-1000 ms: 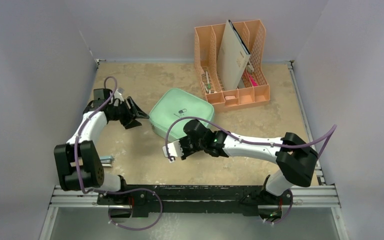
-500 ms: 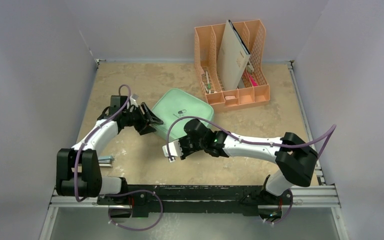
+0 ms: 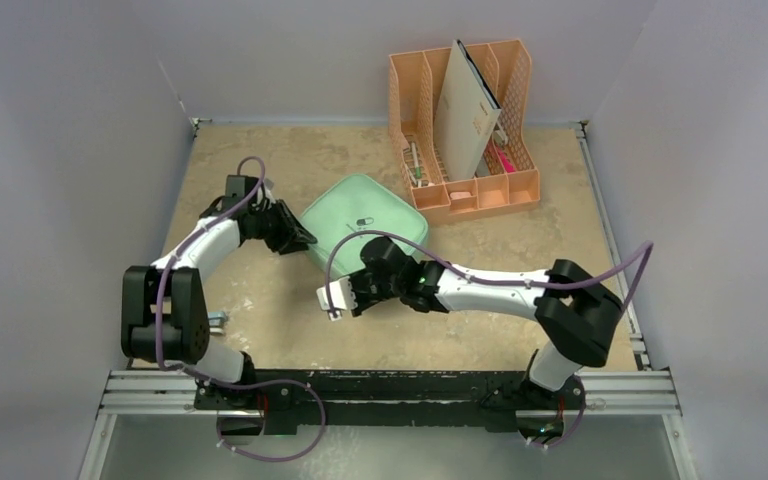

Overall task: Organize the medicine kit
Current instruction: Zip the medicine box at the center of the board.

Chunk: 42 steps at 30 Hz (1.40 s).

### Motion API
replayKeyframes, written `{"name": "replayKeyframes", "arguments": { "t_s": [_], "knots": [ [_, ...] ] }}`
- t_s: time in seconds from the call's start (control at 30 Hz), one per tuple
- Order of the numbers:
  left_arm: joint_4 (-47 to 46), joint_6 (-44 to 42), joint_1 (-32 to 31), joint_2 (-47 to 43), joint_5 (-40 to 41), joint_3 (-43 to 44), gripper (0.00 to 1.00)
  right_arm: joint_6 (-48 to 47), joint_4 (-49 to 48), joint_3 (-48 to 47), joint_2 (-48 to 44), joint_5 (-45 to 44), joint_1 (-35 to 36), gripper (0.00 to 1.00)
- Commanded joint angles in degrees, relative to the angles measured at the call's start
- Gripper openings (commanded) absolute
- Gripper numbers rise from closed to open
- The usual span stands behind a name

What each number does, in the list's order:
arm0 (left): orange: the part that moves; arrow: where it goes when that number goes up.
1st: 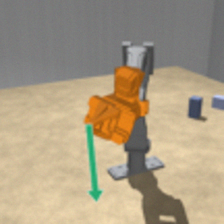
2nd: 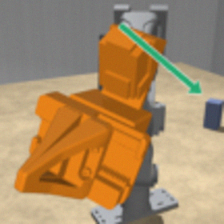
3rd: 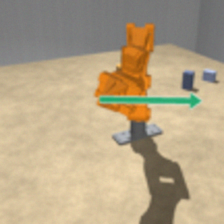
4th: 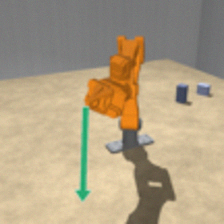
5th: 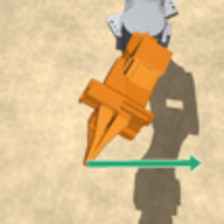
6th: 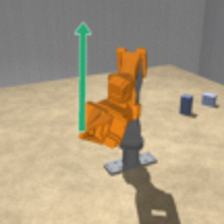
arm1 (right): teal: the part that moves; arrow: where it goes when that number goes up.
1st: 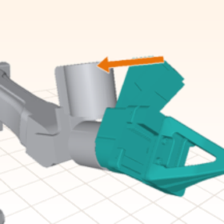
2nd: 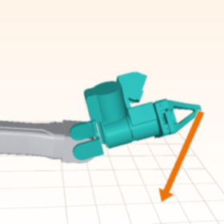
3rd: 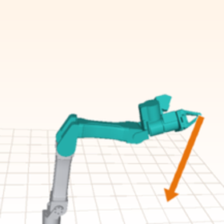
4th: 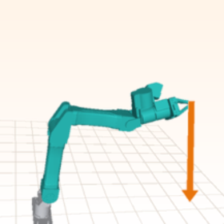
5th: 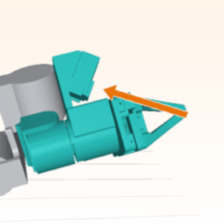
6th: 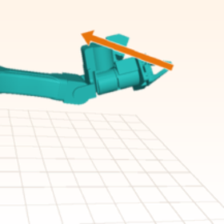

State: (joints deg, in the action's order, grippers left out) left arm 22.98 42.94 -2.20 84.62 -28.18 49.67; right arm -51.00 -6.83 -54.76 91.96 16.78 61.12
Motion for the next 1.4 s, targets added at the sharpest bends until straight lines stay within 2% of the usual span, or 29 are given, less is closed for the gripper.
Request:
{"name": "replayKeyframes", "arguments": {
  "t_s": [0.0, 0.07, 0.2, 0.3, 0.4, 0.5, 0.6, 0.67, 0.83, 1.1, 1.17, 1.27, 1.37],
  "knots": [
    [4.24, -8.38, 2.77, 6.34, 6.39, 9.4, 0.2, 4.3, -5.68, -6.54, 3.72, 1.46, 0.44, 0.0],
    [5.73, -9.57, 5.37, 8.83, 5.0, 12.67, 0.17, 4.45, -6.35, -8.44, 5.41, 2.2, 0.84, 0.0],
    [6.67, -10.57, 8.83, 11.74, 1.09, 18.51, 0.18, 4.27, -10.05, -10.72, 9.05, 3.4, 0.98, 0.0],
    [10.61, -12.94, 10.46, 11.36, 1.35, 23.86, 0.3, 3.99, -14.55, -11.98, 12.28, 1.99, 1.03, 0.0],
    [14.31, -15.52, 11.66, 7.63, 3.21, 25.76, 0.44, 7.59, -16.3, -14.43, 15.01, 2.8, 1.02, 0.0],
    [15.02, -16.82, 11.76, 1.89, 1.95, 22.19, 0.56, 8.5, -17.76, -14.94, 15.79, 4.44, 1.0, 0.0],
    [11.22, -15.23, 11.55, -2.98, -8.66, 14.55, 0.6, 8.72, -19.37, -14.48, 16.05, 5.18, 1.02, 0.0],
    [9.33, -13.56, 11.22, -5.11, -13.19, 9.64, 0.61, 8.27, -20.13, -13.55, 15.78, 5.33, 1.01, 0.0],
    [5.93, -9.33, 10.9, -8.29, -13.32, 1.38, 0.6, 7.92, -20.77, -11.97, 14.76, 7.21, 1.02, 0.0],
    [-5.56, -0.5, 8.07, -5.3, -15.37, -4.78, 0.58, 4.85, -16.27, -12.09, 13.64, 8.76, 0.85, 0.0],
    [-6.04, -0.14, 6.69, -3.55, -13.99, -4.57, 0.57, 4.01, -14.17, -12.29, 13.39, 9.16, 0.84, 0.0],
    [-5.64, 0.4, 5.11, -1.13, -7.77, -4.11, 0.55, 1.64, -8.16, -13.21, 13.24, 10.1, 0.75, 0.0],
    [-6.07, 1.6, 3.81, 1.18, -4.92, -4.05, 0.45, -0.47, -3.61, -12.95, 12.89, 10.15, 0.75, 0.0]
  ]
}}
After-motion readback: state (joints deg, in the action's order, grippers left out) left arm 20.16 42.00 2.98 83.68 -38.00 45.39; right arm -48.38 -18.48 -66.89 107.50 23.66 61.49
